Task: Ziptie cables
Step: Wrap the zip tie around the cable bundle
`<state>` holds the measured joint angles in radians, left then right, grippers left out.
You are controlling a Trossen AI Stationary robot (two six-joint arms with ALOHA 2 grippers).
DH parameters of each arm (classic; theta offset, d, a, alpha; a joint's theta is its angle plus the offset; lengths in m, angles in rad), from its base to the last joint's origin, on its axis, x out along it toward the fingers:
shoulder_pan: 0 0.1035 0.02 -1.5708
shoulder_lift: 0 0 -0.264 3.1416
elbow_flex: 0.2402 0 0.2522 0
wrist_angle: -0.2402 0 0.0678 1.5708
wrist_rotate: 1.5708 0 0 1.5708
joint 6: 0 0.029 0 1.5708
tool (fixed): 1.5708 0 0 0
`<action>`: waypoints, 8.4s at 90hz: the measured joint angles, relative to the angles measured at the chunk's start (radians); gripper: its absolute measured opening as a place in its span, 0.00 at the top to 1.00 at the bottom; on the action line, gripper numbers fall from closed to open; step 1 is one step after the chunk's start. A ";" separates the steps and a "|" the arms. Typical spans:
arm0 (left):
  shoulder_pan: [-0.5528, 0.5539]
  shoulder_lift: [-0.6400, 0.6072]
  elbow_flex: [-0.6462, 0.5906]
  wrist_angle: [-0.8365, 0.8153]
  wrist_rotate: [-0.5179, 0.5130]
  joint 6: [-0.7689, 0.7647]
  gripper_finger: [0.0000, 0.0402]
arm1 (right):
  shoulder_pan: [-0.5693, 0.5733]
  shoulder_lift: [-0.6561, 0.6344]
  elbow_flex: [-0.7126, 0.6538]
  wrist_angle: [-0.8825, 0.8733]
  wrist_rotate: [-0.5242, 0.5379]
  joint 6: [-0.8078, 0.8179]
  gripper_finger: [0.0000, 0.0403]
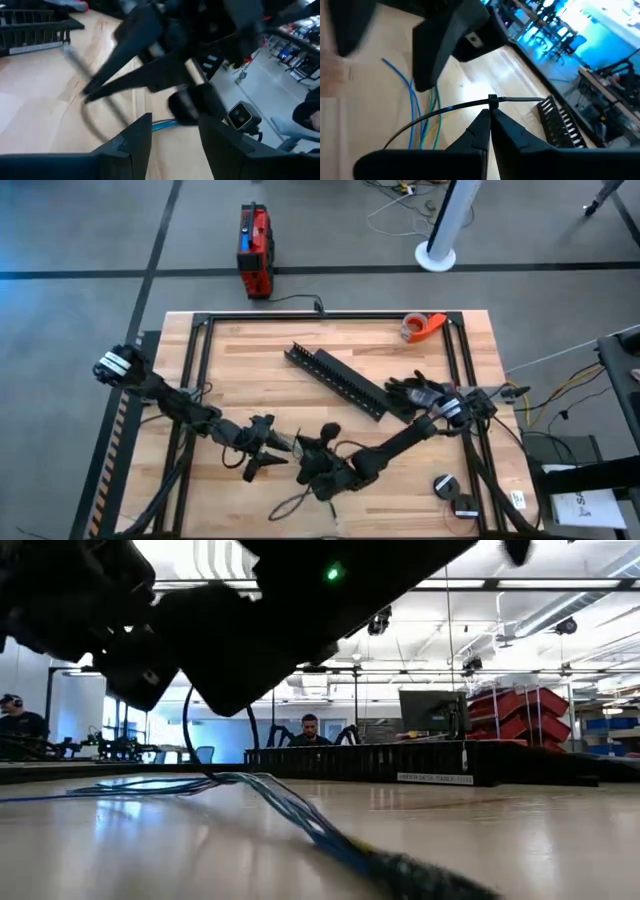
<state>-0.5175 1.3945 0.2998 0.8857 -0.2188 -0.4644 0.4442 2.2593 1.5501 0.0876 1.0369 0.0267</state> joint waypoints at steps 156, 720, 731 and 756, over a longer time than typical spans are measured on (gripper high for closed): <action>-0.002 -0.082 -0.097 -0.084 -0.579 -0.018 0.62 | -0.121 0.068 0.034 0.210 -0.041 -0.156 1.00; -0.006 -0.107 -0.057 -0.268 -0.401 0.153 1.00 | -0.338 -0.136 0.198 -0.586 -1.062 -0.127 1.00; -0.006 -0.107 -0.057 -0.268 -0.401 0.156 1.00 | -0.340 -0.125 0.198 -0.561 -1.063 -0.123 0.94; -0.006 -0.107 -0.057 -0.267 -0.401 0.160 1.00 | -0.340 -0.083 0.197 -0.471 -1.063 -0.107 0.70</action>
<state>-0.5236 1.2873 0.2428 0.6186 -0.6197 -0.3046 0.1040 2.1766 1.7473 -0.3832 -0.0261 -0.0807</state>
